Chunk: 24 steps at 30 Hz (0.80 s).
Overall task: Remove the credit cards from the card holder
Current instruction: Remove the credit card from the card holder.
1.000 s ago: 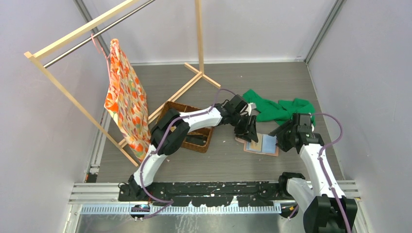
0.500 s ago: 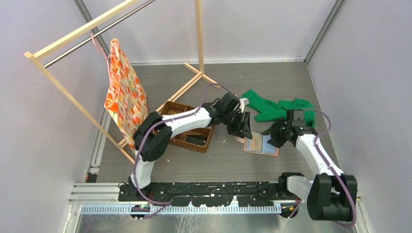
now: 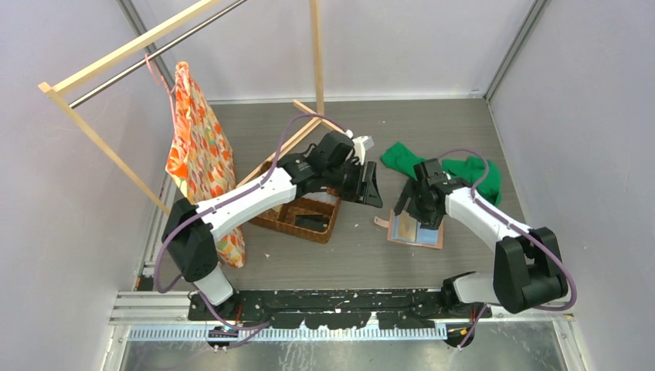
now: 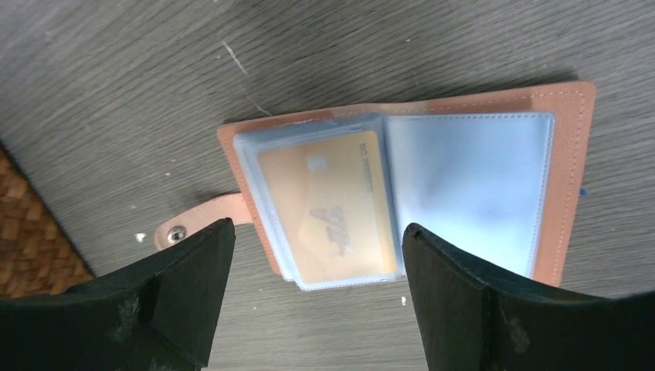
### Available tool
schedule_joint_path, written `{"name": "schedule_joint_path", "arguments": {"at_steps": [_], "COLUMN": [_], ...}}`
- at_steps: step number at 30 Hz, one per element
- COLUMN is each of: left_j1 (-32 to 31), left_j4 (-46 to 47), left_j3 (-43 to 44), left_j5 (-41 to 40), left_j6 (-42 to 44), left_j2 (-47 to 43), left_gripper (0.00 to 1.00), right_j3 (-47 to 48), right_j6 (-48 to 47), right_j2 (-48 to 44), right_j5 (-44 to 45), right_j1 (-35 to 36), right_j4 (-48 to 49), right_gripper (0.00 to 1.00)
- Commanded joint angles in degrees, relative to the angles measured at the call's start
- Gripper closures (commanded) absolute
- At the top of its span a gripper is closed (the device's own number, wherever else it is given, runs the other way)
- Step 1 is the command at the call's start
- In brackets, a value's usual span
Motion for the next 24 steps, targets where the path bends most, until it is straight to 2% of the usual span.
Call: {"name": "schedule_joint_path", "arguments": {"at_steps": [1,8,10,14,18,22,24], "left_j1": [0.03,0.03,0.03,0.03,0.03,0.03,0.03], "left_j4": [-3.7,-0.25,-0.56,0.24,-0.38,-0.4,-0.17], "left_j3": [-1.81,-3.94,-2.78,-1.81,-0.93,-0.68,-0.77], "left_j5": [-1.01,1.15,1.73,2.92,3.18,3.44,3.6], "left_j6": [2.0,0.28,0.34,-0.02,0.73,0.96,0.86], "left_j2": [-1.37,-0.62,0.24,1.02,1.59,2.03,2.1], "left_gripper": [0.48,0.48,0.48,0.48,0.48,0.48,0.48], "right_j3": [2.88,3.88,3.82,3.54,3.32,2.88,2.4], "right_j6": [-3.41,-2.89,-2.21,-0.86,-0.41,-0.41,-0.2], "right_j2": [2.98,9.5,9.91,7.69,5.28,4.24,3.32], "right_j5": [4.9,8.47,9.3,9.77,10.2,10.76,10.7], "right_j1": [2.02,5.12,5.16,5.17,5.15,5.14,5.16], "right_j4": [-2.77,-3.43,-3.23,-2.76,-2.97,-3.72,-3.78], "right_gripper": [0.16,0.16,0.1,0.1,0.19,0.37,0.42]}}
